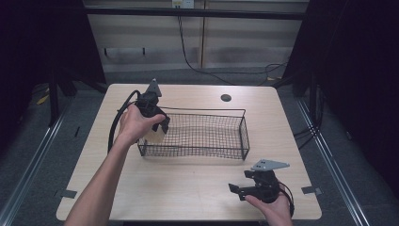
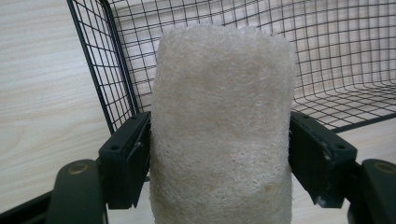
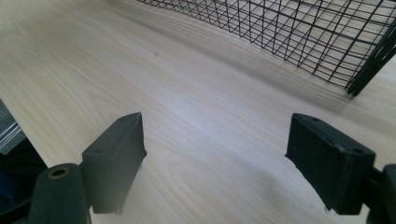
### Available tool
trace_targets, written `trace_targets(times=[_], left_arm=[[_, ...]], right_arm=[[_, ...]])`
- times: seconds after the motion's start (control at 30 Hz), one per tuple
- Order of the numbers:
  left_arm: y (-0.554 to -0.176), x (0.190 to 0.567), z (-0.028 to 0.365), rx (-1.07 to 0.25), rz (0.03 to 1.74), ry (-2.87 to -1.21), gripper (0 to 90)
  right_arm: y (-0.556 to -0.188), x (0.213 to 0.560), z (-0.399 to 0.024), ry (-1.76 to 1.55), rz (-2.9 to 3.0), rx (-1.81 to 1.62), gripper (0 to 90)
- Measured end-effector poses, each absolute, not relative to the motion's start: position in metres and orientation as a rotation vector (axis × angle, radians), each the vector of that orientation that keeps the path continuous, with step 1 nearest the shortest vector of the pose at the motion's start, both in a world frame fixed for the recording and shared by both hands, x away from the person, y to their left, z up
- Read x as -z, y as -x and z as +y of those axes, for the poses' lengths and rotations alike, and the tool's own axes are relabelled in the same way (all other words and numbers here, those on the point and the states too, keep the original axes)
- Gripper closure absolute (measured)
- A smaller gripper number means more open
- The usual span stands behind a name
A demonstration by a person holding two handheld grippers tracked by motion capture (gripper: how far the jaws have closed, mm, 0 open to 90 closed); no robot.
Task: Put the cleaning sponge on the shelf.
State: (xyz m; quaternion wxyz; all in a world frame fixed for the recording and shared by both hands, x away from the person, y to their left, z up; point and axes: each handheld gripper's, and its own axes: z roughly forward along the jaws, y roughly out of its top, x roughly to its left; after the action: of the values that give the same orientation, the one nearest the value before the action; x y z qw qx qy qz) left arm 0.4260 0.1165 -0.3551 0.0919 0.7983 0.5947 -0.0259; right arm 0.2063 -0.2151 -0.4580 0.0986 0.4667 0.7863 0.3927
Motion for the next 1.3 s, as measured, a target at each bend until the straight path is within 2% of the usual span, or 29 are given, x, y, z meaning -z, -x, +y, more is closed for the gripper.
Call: trace_targets(times=[0.37, 1.3], left_arm=[[-0.432, 0.368, 0.121, 0.104, 1.848, -2.313, 27.5], [-0.442, 0.406, 0.110, 0.087, 1.938, -2.355, 27.4]], right_arm=[[-0.206, 0.458, -0.215, -1.378, 2.327, -1.167, 19.0], [-0.205, 0.458, -0.213, -1.373, 2.345, -1.167, 19.1]])
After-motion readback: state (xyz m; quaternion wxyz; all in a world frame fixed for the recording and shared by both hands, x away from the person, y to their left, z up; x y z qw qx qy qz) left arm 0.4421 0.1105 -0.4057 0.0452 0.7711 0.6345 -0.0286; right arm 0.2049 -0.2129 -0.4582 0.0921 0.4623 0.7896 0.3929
